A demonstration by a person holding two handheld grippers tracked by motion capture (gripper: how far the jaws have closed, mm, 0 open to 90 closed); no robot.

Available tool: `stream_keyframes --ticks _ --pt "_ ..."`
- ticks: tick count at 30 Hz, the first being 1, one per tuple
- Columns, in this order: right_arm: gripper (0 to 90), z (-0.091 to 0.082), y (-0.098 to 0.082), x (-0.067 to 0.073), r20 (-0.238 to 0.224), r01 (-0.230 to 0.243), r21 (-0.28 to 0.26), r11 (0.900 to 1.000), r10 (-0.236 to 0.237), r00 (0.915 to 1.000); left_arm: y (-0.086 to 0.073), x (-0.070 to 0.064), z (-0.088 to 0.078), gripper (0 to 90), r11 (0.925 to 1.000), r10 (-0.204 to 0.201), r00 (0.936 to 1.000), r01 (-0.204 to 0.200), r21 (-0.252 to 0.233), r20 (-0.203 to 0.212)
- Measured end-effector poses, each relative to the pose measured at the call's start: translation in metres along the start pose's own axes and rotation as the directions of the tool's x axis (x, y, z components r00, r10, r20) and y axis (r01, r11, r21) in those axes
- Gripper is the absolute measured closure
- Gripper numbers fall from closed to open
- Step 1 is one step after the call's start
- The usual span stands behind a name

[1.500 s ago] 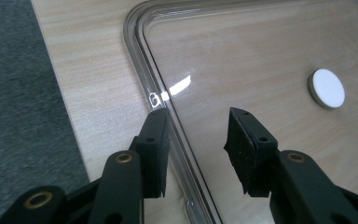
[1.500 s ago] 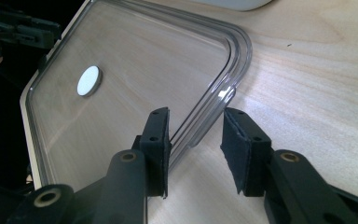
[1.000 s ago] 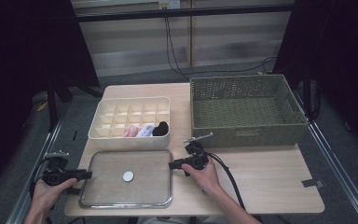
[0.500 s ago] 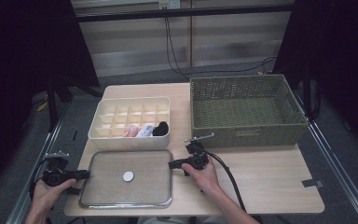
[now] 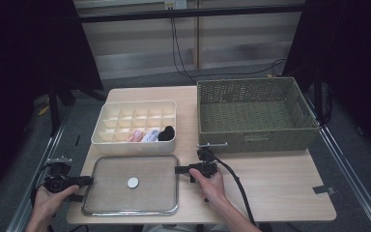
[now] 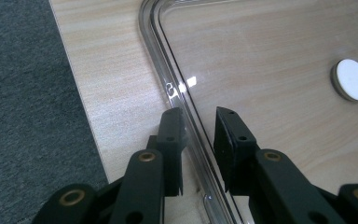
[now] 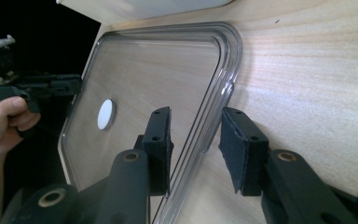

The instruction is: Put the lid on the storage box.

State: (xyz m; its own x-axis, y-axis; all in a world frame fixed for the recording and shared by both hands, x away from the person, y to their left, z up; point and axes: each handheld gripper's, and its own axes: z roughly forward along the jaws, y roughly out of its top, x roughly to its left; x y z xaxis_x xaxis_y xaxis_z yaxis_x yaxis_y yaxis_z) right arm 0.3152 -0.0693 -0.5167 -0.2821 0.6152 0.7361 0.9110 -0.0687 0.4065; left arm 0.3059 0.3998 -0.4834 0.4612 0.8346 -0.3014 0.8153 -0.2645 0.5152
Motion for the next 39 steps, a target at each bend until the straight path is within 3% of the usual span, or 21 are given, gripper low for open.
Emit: stream_keyframes --ticks 10,14,17,20,25,31,39 --pt "63.2 0.0 -0.005 -0.005 -0.047 -0.09 -0.021 0.996 0.089 0.9949 0.0 0.0 0.0 72.7 1.0 -0.001 1.0 0.001 0.001 0.001" --pt "64.3 0.004 -0.008 -0.006 -0.094 -0.134 -0.003 0.991 0.133 0.9865 0.0 -0.001 0.001 72.8 1.0 0.0 1.0 0.0 0.002 0.002" --pt "65.5 0.005 -0.008 -0.002 -0.066 -0.068 -0.01 0.998 0.067 0.9956 0.0 0.0 0.0 72.8 1.0 0.002 1.0 -0.002 0.001 0.01" --pt "70.4 0.005 -0.007 -0.003 -0.056 -0.035 0.002 0.999 0.035 0.9978 0.0 0.0 0.0 72.8 1.0 -0.002 1.0 0.002 0.0 0.01" --pt "70.6 0.009 -0.005 -0.002 -0.077 0.024 0.023 0.999 -0.022 0.9968 -0.001 0.001 0.001 72.9 0.9999 -0.013 0.9998 0.013 -0.011 0.014" --pt "69.7 0.012 -0.004 -0.004 -0.118 0.053 0.038 0.998 -0.049 0.9919 -0.001 0.0 0.001 73.0 0.9998 -0.018 0.9998 0.018 -0.012 0.012" --pt "72.4 0.008 -0.005 -0.002 -0.129 0.088 0.0 0.996 -0.088 0.9878 -0.002 0.003 0.001 72.4 0.9994 -0.022 0.9995 0.023 -0.025 0.023"
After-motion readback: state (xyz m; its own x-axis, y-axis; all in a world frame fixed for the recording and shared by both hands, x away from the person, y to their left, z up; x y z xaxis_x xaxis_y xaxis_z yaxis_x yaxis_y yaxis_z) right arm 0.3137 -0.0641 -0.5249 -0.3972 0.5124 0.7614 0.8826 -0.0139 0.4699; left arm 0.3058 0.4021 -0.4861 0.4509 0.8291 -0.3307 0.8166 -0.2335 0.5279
